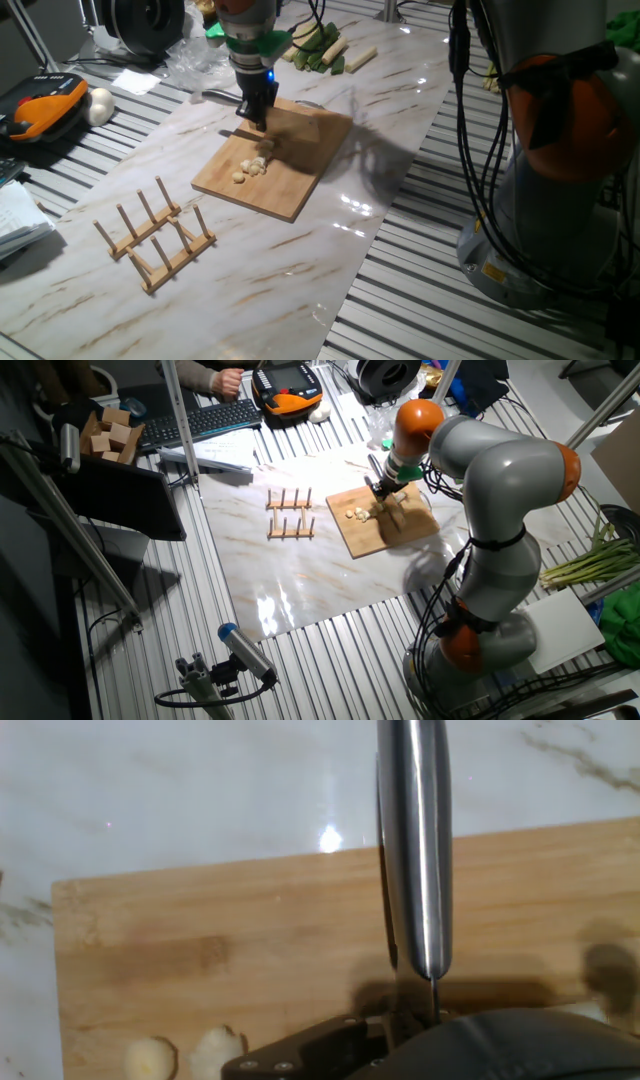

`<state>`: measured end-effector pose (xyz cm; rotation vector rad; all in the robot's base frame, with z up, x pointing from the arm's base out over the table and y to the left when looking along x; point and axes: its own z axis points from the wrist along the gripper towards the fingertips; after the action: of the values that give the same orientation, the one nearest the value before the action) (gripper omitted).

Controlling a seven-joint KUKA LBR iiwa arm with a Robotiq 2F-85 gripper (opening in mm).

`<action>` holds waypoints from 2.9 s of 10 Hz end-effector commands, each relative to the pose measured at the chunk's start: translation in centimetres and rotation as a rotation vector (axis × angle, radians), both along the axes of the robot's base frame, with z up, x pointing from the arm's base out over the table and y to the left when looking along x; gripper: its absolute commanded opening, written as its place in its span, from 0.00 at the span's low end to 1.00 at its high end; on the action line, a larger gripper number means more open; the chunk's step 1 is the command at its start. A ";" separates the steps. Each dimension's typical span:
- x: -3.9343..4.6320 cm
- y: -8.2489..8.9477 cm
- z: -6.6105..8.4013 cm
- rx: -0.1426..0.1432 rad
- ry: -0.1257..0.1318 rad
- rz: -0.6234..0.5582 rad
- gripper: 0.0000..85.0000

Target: Chop the scallions

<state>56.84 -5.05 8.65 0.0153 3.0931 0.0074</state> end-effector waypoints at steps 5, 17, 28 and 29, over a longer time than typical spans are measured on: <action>0.08 -1.0 -0.2 -0.020 -0.025 0.110 0.00; 0.58 -1.6 -1.3 -0.026 -0.033 0.168 0.00; 0.77 -1.6 -4.4 0.013 -0.060 0.158 0.00; 0.93 -1.4 -4.6 0.017 -0.062 0.155 0.00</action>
<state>57.91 -6.69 4.38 -0.2163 3.0213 0.0370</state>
